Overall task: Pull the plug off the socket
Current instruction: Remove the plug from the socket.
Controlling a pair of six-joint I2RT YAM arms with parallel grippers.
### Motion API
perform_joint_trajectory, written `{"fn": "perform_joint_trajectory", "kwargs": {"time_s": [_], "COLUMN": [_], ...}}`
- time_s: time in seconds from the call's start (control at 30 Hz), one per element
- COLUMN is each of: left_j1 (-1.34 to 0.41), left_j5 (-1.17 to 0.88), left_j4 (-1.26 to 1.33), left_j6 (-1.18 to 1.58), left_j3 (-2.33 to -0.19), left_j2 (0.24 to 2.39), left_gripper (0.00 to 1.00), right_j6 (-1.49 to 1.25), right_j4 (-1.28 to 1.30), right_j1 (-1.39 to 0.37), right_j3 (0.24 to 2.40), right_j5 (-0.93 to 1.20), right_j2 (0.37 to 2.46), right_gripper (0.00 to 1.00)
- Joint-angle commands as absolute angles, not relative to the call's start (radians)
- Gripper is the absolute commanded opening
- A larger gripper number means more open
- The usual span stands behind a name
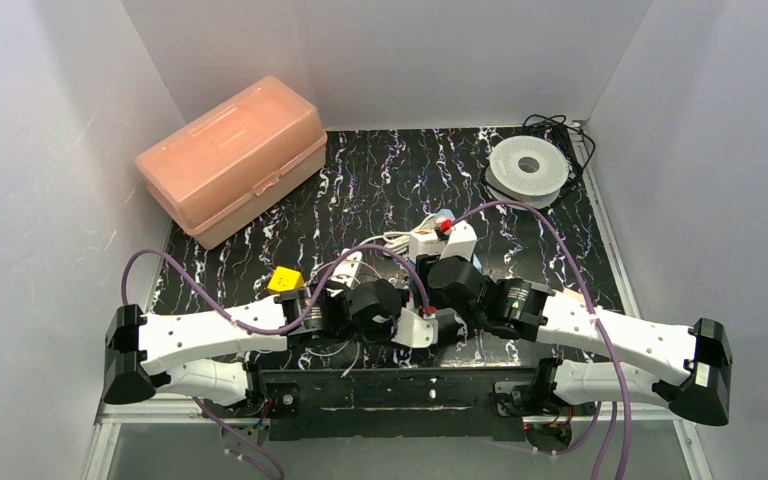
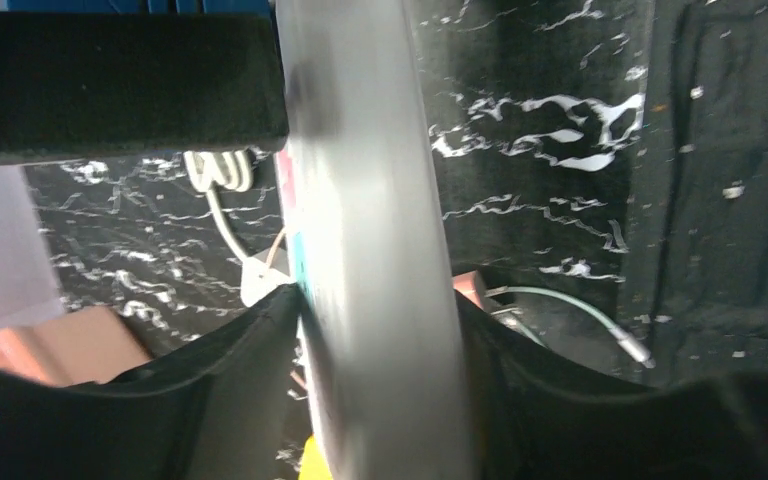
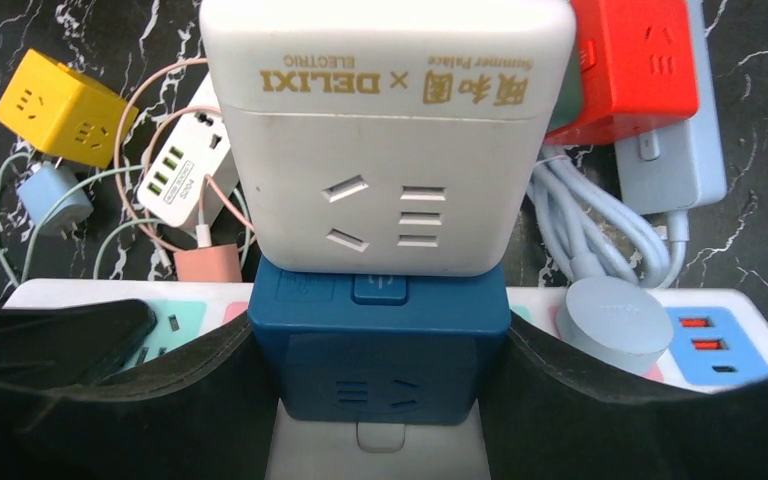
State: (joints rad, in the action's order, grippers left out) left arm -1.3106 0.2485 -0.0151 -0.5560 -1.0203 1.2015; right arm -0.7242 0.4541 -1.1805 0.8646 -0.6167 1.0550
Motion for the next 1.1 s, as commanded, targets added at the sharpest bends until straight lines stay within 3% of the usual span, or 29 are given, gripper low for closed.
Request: {"fn": "perform_joint_trajectory", "kwargs": {"time_s": [0.0,0.2,0.37,0.77,1.07], "left_j1": [-1.305,-1.305,-1.321,-1.413,-1.440], "left_j5": [0.235,0.214,0.169,0.172,0.217], "left_j4": [0.029,0.051,0.071,0.134,0.127], "left_j6": [-0.654,-0.740,-0.876,-1.152,-1.150], "left_j3": [-0.991,-0.974,-0.934,-0.797,-0.765], "left_j2": [1.200,1.210,1.215,1.209,1.233], "left_gripper": [0.43,0.16,0.00,0.00,0.00], "right_j6": [-0.757,-0.766,-0.786,-0.724,-0.703], "right_j4": [0.256,0.256,0.250,0.207,0.133], "right_j1": [-1.209,-1.220,-1.220,-1.150,-1.134], "right_j3": [0.893,0.889,0.865,0.842,0.767], "right_j5": [-0.709,-0.723,-0.758,-0.810,-0.850], "right_j2": [1.003,1.004,0.986,0.888,0.837], "right_gripper": [0.01,0.01,0.01,0.01,0.01]}}
